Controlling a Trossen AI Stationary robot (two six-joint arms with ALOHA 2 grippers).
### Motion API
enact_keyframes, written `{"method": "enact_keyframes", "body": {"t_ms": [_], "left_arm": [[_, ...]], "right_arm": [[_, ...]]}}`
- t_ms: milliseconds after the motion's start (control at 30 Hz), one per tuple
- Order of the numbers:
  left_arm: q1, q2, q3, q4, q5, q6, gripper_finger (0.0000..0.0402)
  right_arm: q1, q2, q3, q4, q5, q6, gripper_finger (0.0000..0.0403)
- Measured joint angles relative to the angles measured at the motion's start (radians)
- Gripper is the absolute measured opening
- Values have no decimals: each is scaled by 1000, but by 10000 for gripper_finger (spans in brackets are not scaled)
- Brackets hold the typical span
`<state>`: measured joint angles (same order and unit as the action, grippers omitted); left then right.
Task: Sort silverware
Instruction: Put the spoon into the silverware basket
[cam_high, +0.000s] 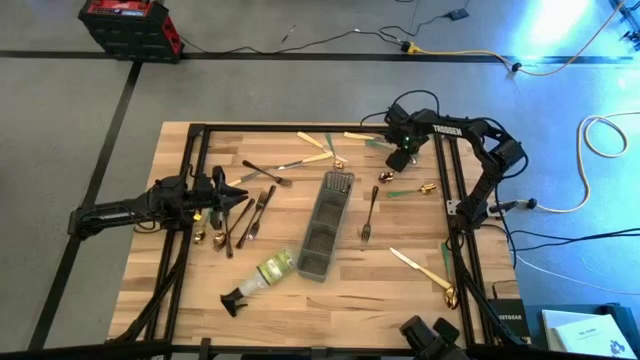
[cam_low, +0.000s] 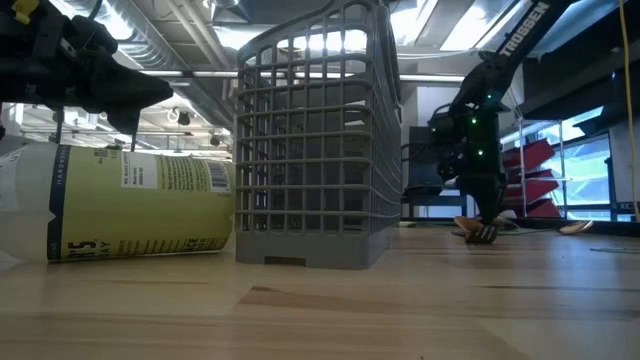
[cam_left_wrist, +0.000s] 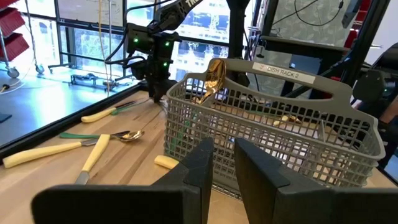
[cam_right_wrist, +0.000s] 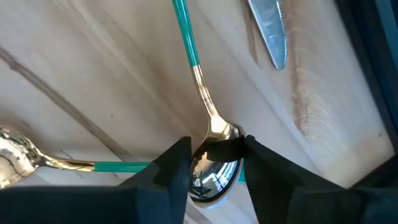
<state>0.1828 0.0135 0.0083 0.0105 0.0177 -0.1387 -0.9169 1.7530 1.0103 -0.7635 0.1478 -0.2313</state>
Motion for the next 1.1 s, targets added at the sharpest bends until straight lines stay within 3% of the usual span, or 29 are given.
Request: {"method": "enact_keyframes", "body": {"t_ms": [333, 533, 700, 900, 1100], "left_arm": [[0, 0, 0, 0, 0, 0, 51], [0, 0, 0, 0, 0, 0, 51], [0, 0, 0, 0, 0, 0, 51], [0, 0, 0, 0, 0, 0, 51], [0, 0, 0, 0, 0, 0, 51]], "right_arm": [[0, -21, -3, -54, 3, 41, 102], [1, -25, -1, -92, 34, 75, 47], [0, -17, 11, -130, -28, 105, 5], [20, -35, 22, -127, -36, 155, 4], [56, -146, 29, -192, -35, 236, 2]]}}
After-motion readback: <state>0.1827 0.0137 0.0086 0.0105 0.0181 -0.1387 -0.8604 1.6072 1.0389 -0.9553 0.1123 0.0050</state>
